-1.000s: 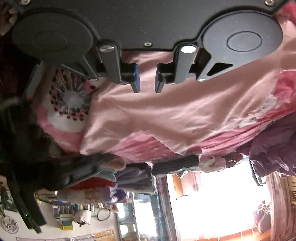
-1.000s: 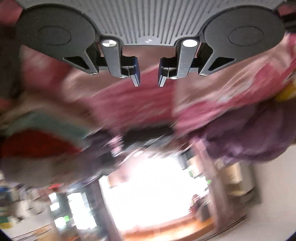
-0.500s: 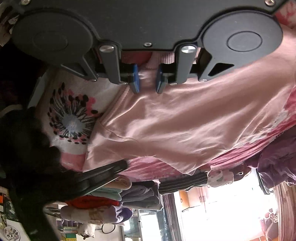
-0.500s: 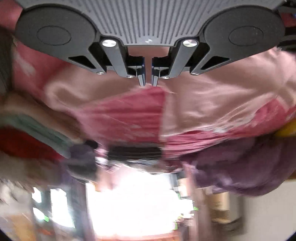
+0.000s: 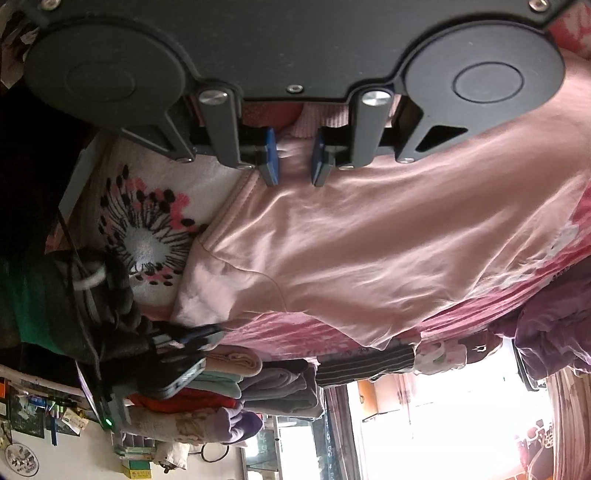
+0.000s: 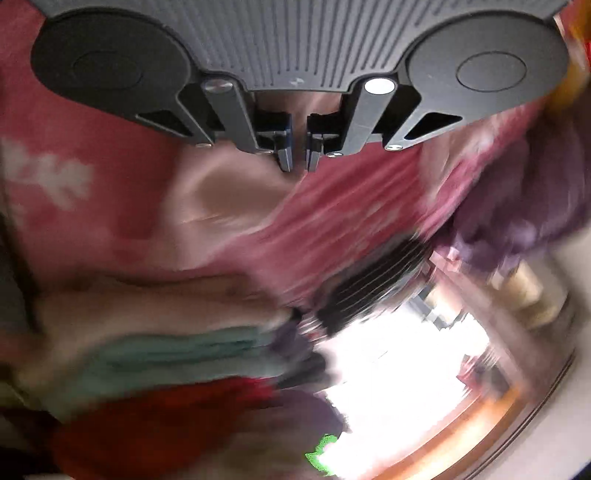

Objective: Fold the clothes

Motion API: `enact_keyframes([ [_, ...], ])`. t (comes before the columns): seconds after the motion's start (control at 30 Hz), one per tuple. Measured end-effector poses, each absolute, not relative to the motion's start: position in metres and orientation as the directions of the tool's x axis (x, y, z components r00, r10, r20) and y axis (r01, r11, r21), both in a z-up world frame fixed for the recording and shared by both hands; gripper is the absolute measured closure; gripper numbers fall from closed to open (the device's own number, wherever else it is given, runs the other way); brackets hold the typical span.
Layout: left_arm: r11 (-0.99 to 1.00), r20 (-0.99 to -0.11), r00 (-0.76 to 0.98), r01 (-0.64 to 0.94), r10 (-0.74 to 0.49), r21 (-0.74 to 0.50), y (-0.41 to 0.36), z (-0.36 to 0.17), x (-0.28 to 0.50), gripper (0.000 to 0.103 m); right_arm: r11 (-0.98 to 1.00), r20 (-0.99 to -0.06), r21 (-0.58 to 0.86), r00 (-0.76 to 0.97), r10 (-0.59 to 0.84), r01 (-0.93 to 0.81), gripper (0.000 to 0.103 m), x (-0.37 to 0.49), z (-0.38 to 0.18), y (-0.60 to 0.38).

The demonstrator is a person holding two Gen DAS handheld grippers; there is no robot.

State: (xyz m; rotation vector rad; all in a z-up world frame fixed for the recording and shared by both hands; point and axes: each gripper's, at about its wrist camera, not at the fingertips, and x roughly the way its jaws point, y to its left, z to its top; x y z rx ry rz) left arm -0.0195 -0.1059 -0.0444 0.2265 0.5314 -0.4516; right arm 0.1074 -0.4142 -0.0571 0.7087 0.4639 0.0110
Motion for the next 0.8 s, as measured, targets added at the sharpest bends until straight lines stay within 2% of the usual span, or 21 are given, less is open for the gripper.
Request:
enact_keyframes([
  [0.1, 0.88, -0.534, 0.765, 0.469, -0.359, 0.081, -0.105, -0.044, -0.019, 0.086, 0.658, -0.382, 0.729, 0.91, 0.162, 0.189, 0.1, 0.107, -0.069, -0.442],
  [0.37, 0.88, -0.537, 0.762, 0.468, -0.361, 0.073, -0.104, -0.044, -0.018, 0.086, 0.588, -0.336, 0.786, 0.931, 0.144, 0.192, 0.101, 0.103, -0.076, -0.454],
  [0.43, 0.88, -0.537, 0.762, 0.469, -0.362, 0.072, -0.104, -0.044, -0.018, 0.086, 0.526, -0.298, 0.827, 0.947, 0.115, 0.197, 0.098, 0.096, -0.079, -0.461],
  [0.53, 0.882, -0.538, 0.762, 0.466, -0.361, 0.068, -0.104, -0.044, -0.018, 0.086, 0.496, -0.307, 0.835, 0.95, 0.058, 0.24, 0.095, 0.087, -0.08, -0.47],
  [0.6, 0.883, -0.539, 0.761, 0.465, -0.36, 0.066, -0.104, -0.044, -0.018, 0.086, 0.546, -0.305, 0.806, 0.951, 0.054, 0.227, 0.09, 0.081, -0.073, -0.464],
  [0.73, 0.886, -0.542, 0.76, 0.46, -0.359, 0.058, -0.105, -0.044, -0.017, 0.086, 0.643, -0.262, 0.753, 0.959, 0.103, 0.137, 0.084, 0.068, -0.052, -0.444],
  [0.8, 0.886, -0.542, 0.759, 0.46, -0.36, 0.055, -0.104, -0.044, -0.017, 0.086, 0.674, -0.27, 0.731, 0.952, 0.147, 0.103, 0.08, 0.066, -0.047, -0.432],
])
